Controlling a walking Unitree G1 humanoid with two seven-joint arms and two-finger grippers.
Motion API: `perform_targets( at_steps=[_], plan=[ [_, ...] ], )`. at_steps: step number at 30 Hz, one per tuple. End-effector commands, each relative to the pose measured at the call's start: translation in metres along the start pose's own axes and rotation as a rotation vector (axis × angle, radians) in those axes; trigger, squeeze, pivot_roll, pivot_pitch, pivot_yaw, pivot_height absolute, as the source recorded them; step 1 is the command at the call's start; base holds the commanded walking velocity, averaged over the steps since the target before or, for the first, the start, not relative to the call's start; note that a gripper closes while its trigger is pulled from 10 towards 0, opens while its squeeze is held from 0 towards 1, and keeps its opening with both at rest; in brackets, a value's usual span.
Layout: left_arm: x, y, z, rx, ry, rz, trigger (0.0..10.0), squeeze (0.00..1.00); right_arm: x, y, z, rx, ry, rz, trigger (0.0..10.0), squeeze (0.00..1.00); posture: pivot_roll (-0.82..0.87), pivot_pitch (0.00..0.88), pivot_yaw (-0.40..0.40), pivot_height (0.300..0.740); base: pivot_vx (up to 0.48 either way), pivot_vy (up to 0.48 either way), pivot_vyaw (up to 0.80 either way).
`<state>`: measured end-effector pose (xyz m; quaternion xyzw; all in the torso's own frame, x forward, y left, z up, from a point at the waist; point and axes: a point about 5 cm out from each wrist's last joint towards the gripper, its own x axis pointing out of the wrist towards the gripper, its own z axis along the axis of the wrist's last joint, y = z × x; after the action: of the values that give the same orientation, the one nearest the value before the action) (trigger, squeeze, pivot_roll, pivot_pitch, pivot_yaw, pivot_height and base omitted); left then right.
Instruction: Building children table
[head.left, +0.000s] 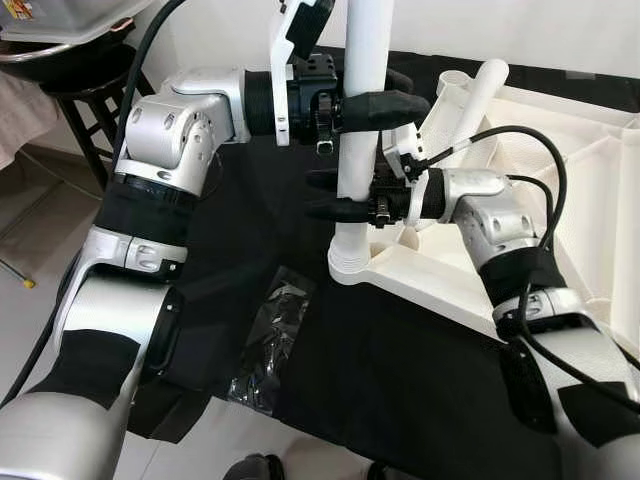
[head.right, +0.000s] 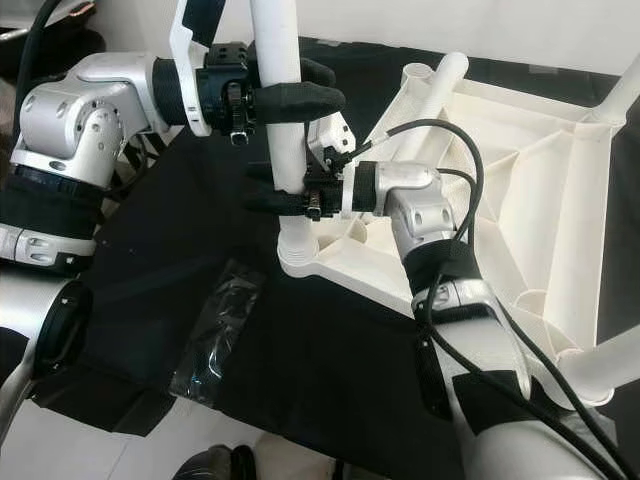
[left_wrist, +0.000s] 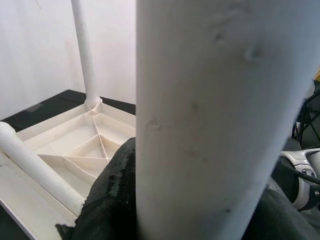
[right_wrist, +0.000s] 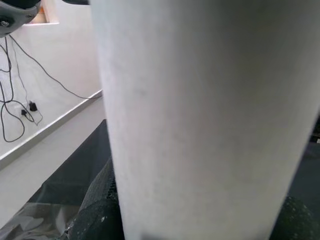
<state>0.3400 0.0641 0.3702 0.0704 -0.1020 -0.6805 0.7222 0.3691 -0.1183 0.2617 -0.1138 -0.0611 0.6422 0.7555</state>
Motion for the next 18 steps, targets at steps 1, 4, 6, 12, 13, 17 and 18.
perform_targets(
  at_steps=[1,4,6,12,13,17,18],
  plan=[
    [0.005,-0.007,-0.007,0.003,0.027,-0.084,0.0,0.00,-0.023,-0.004,-0.010,0.019,0.001,-0.089,0.0,0.00,0.07,0.141,0.046,0.740,0.000,0.000,0.00],
    [0.006,-0.005,-0.007,0.009,0.021,-0.068,8.4,0.00,-0.026,-0.001,-0.014,0.017,-0.004,-0.102,0.0,0.00,0.07,0.141,0.046,0.740,0.000,0.000,0.00],
    [0.006,-0.004,-0.007,0.006,0.018,-0.056,8.4,0.00,-0.027,0.000,-0.015,0.014,-0.004,-0.108,0.0,0.00,0.07,0.141,0.046,0.740,0.000,0.000,0.00],
    [-0.001,0.000,-0.004,-0.013,0.016,0.008,10.0,0.00,-0.010,0.028,-0.050,0.061,0.090,-0.466,0.0,0.00,0.07,0.150,-0.003,0.740,0.000,0.000,0.00],
    [-0.001,0.000,-0.004,-0.013,0.016,0.008,10.0,0.00,-0.010,0.028,-0.050,0.061,0.090,-0.466,0.0,0.00,0.07,0.150,-0.003,0.740,0.000,0.000,0.00],
    [-0.015,0.000,-0.008,-0.053,0.032,0.038,10.0,0.00,0.007,0.113,-0.096,0.358,0.178,-1.055,0.0,0.00,0.09,0.174,0.028,0.740,0.000,0.000,0.00],
    [-0.019,-0.001,-0.012,-0.064,0.044,0.039,10.0,0.00,0.010,0.117,-0.097,0.358,0.176,-1.086,0.0,0.00,0.08,0.152,0.034,0.740,0.000,0.000,0.00]
  ],
)
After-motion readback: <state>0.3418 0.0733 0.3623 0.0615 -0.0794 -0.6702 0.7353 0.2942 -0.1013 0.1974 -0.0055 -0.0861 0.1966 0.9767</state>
